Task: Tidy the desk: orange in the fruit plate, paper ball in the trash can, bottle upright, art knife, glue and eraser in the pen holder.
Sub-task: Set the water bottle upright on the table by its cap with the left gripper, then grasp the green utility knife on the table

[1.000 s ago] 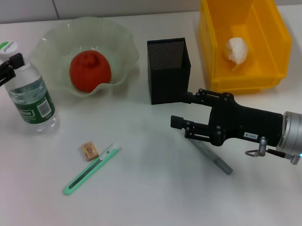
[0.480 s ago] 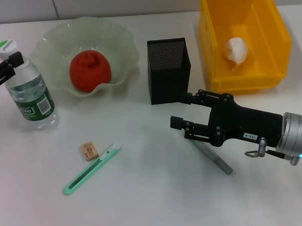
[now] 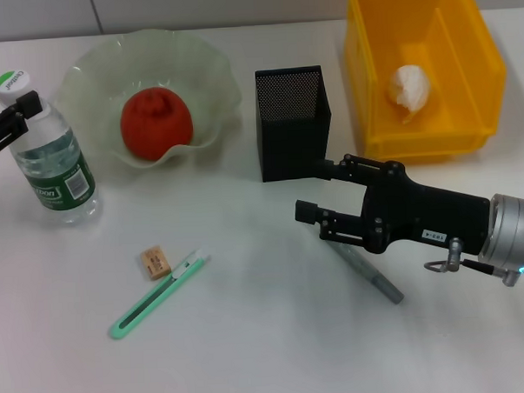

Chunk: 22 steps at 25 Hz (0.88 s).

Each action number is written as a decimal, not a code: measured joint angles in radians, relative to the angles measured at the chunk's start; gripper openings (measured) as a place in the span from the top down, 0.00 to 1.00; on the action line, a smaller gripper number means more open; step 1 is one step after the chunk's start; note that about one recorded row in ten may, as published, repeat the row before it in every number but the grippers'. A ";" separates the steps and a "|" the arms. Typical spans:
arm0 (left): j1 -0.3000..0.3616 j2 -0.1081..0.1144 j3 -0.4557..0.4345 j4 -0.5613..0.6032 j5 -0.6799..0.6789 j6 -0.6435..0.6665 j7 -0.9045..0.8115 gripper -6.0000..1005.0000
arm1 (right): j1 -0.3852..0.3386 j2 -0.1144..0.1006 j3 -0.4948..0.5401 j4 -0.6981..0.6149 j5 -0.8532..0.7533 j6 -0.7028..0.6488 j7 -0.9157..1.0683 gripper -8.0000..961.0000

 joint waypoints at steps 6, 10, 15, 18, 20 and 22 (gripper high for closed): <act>0.000 0.001 0.000 0.000 0.000 0.006 0.001 0.45 | 0.000 0.000 0.000 0.000 0.000 0.000 0.000 0.27; -0.001 0.001 0.001 0.000 -0.006 0.003 0.001 0.45 | 0.000 0.000 0.002 0.000 0.000 0.002 0.000 0.28; -0.001 0.000 0.000 0.000 -0.011 0.002 0.001 0.44 | 0.003 0.000 0.002 0.000 0.000 0.002 0.000 0.28; -0.002 0.001 -0.001 0.000 -0.020 0.003 0.001 0.42 | 0.005 0.000 0.002 0.000 0.000 0.003 0.000 0.27; -0.002 0.001 -0.001 0.000 -0.026 0.002 0.001 0.39 | 0.008 0.000 0.001 0.000 0.000 0.009 0.000 0.27; -0.002 0.001 -0.002 0.000 -0.031 0.003 0.001 0.37 | 0.009 0.000 0.000 0.000 0.000 0.010 0.000 0.27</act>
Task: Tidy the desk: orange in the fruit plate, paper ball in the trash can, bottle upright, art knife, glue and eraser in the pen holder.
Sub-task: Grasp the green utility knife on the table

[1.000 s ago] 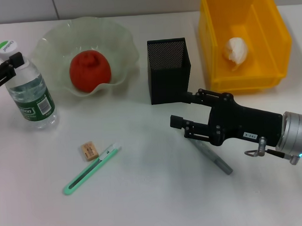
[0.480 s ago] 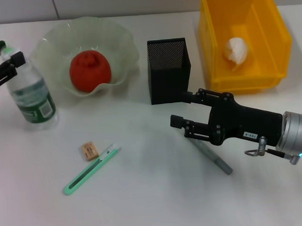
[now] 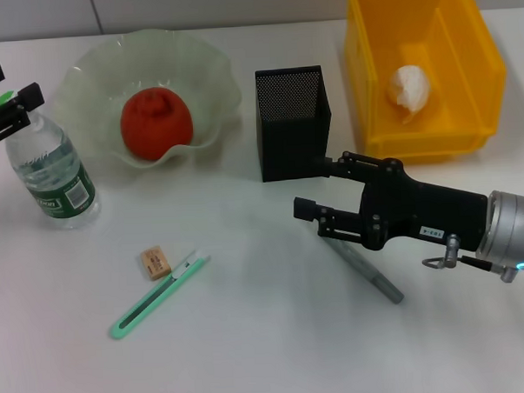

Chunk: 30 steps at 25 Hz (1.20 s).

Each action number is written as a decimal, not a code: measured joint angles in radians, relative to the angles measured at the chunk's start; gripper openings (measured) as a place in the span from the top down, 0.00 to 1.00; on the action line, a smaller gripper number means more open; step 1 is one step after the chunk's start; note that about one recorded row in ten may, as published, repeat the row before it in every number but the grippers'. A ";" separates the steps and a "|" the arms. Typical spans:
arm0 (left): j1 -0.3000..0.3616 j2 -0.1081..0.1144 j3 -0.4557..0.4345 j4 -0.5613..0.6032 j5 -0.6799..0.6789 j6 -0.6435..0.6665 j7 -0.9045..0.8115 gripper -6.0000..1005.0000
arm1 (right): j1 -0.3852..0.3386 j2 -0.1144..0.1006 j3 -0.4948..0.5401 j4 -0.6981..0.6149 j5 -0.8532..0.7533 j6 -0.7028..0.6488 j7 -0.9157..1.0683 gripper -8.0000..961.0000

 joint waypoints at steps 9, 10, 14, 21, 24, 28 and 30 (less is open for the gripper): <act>0.000 0.004 0.003 0.023 -0.083 0.097 0.000 0.33 | 0.001 0.000 0.004 -0.001 0.000 0.003 0.000 0.27; -0.002 0.004 0.005 0.027 -0.084 0.116 0.000 0.33 | 0.002 0.000 0.004 -0.002 0.000 0.003 0.000 0.27; -0.016 0.001 0.011 0.030 -0.084 0.212 0.000 0.32 | 0.002 0.000 0.005 -0.003 0.000 0.001 0.000 0.28; -0.057 -0.003 0.087 -0.079 -0.083 0.393 0.062 0.21 | 0.002 0.000 0.006 -0.006 0.000 -0.005 0.000 0.27; -0.073 0.001 0.158 -0.152 -0.056 0.372 0.082 0.21 | 0.000 -0.002 0.003 -0.007 0.000 -0.010 0.000 0.27; -0.101 0.003 0.178 -0.249 0.007 0.338 0.121 0.21 | -0.009 -0.006 0.004 -0.009 0.000 -0.030 0.000 0.28; -0.110 -0.001 0.182 -0.292 0.015 0.333 0.151 0.21 | -0.011 -0.008 0.005 -0.009 -0.001 -0.047 0.000 0.28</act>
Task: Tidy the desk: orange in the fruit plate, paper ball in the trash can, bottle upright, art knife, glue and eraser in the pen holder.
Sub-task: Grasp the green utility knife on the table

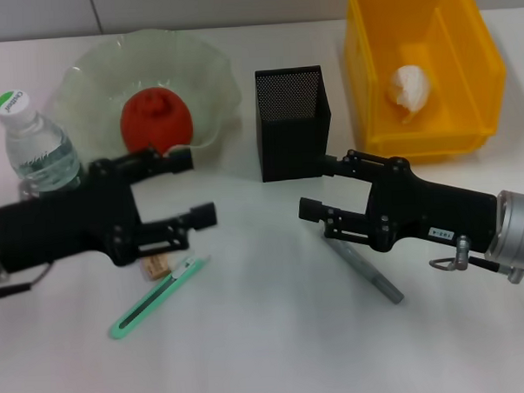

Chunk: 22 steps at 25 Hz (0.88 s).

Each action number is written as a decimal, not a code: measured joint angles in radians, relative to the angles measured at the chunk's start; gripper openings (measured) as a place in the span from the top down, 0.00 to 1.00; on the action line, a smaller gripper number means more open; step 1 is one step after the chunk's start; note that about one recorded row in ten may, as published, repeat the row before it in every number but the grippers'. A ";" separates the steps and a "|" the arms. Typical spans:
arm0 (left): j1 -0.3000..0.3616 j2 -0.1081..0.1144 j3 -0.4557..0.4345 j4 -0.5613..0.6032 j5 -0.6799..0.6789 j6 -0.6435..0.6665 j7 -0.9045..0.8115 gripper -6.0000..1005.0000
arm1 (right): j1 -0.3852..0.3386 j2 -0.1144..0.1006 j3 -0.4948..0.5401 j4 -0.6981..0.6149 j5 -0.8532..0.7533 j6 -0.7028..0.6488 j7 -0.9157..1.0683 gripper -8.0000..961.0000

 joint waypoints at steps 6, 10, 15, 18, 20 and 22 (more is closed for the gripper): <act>-0.017 -0.003 0.006 -0.113 0.002 -0.016 0.082 0.21 | -0.029 -0.001 -0.002 -0.038 -0.005 -0.027 0.000 0.27; -0.017 -0.004 0.010 -0.134 0.006 -0.036 0.083 0.21 | -0.039 -0.001 -0.001 -0.052 -0.006 -0.038 0.010 0.27; -0.016 -0.005 0.010 -0.153 0.007 -0.044 0.086 0.22 | -0.051 -0.016 -0.003 -0.173 -0.041 -0.081 0.181 0.27; -0.014 -0.005 0.012 -0.154 0.010 -0.044 0.086 0.22 | -0.081 -0.018 0.017 -0.388 -0.124 -0.109 0.386 0.28; -0.014 -0.005 0.015 -0.155 0.011 -0.048 0.086 0.22 | -0.093 -0.015 0.027 -0.555 -0.208 -0.116 0.574 0.28; -0.013 -0.005 0.017 -0.156 0.011 -0.054 0.086 0.22 | -0.094 -0.010 0.029 -0.706 -0.295 -0.121 0.734 0.28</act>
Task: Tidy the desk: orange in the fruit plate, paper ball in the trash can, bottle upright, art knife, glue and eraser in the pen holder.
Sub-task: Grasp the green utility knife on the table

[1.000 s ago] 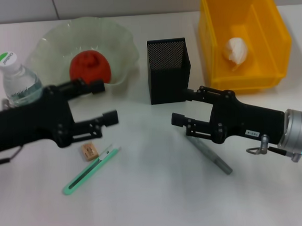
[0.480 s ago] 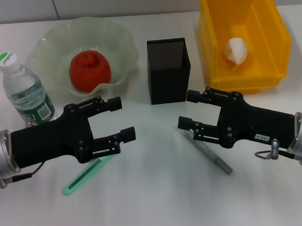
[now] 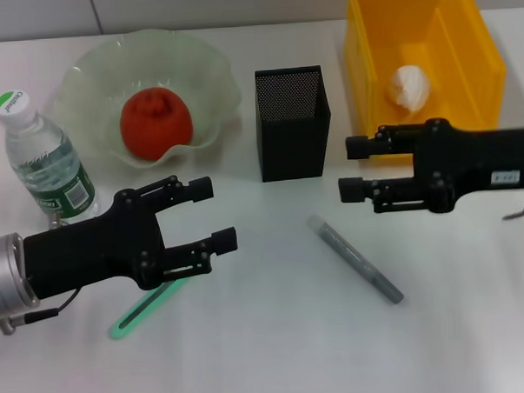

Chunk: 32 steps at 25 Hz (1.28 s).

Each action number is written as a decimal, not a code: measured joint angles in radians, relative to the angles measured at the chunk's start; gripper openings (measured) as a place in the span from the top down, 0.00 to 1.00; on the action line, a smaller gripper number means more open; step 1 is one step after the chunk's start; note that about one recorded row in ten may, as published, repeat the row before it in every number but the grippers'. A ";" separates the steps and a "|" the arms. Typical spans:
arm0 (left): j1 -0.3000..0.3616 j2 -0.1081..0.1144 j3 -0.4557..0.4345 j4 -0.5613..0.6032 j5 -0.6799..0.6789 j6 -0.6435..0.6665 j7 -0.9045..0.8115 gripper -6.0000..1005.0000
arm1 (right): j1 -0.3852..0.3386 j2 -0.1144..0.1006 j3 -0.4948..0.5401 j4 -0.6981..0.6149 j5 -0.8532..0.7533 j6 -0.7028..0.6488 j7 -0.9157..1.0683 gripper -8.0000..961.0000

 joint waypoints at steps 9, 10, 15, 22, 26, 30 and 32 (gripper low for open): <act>0.005 0.001 0.003 -0.016 0.000 -0.026 0.000 0.22 | 0.017 0.010 -0.013 -0.188 -0.099 0.016 0.135 0.28; 0.005 0.001 0.003 -0.016 0.000 -0.027 0.000 0.22 | 0.017 0.012 -0.013 -0.184 -0.098 0.023 0.128 0.28; 0.006 0.002 -0.002 -0.016 -0.002 -0.035 0.000 0.22 | 0.016 0.013 -0.015 -0.105 -0.043 0.020 0.027 0.28; 0.001 0.006 0.003 -0.002 0.004 -0.049 -0.003 0.23 | 0.000 0.013 -0.014 0.081 0.055 0.015 -0.185 0.28; -0.002 0.007 0.007 0.083 0.060 -0.051 -0.078 0.23 | 0.008 0.011 -0.008 0.181 0.057 0.025 -0.237 0.28; -0.009 0.004 0.016 0.226 0.143 -0.051 -0.236 0.23 | 0.014 0.010 0.000 0.249 0.057 0.038 -0.270 0.28; -0.021 0.004 0.045 0.304 0.199 -0.052 -0.350 0.23 | 0.014 0.009 0.004 0.267 0.057 0.057 -0.277 0.28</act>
